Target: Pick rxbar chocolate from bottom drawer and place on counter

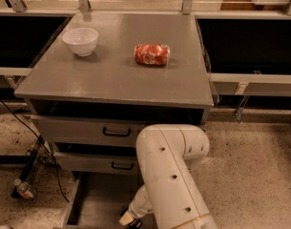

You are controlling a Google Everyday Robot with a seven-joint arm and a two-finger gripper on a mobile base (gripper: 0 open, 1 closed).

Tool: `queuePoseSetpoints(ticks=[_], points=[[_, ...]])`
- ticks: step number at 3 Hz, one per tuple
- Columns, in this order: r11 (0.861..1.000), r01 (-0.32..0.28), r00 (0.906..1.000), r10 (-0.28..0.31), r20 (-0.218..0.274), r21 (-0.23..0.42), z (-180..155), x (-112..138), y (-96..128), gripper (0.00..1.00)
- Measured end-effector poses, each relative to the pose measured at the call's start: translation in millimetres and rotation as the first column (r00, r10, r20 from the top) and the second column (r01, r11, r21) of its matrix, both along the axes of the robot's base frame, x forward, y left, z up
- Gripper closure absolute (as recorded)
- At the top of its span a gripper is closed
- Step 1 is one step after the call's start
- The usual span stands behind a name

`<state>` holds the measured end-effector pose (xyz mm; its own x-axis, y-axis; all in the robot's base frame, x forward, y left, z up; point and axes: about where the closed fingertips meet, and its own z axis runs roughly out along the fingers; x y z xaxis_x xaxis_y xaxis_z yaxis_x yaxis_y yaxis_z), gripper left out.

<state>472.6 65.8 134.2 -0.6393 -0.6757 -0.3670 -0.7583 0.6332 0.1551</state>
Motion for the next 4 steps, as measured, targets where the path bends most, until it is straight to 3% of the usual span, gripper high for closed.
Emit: queuePoseSetpoints(ticks=[1, 2, 3, 4], points=[[1.0, 0.0, 1.0, 0.0, 0.001, 0.001, -0.8, 0.5, -0.1, 0.32], [1.0, -0.001, 1.0, 0.001, -0.002, 0.006, -4.3, 1.8, 0.7, 0.32], [1.0, -0.001, 1.0, 0.001, -0.002, 0.006, -4.3, 1.8, 0.7, 0.19], [1.0, -0.001, 1.0, 0.001, -0.002, 0.006, -4.5, 1.8, 0.7, 0.19]])
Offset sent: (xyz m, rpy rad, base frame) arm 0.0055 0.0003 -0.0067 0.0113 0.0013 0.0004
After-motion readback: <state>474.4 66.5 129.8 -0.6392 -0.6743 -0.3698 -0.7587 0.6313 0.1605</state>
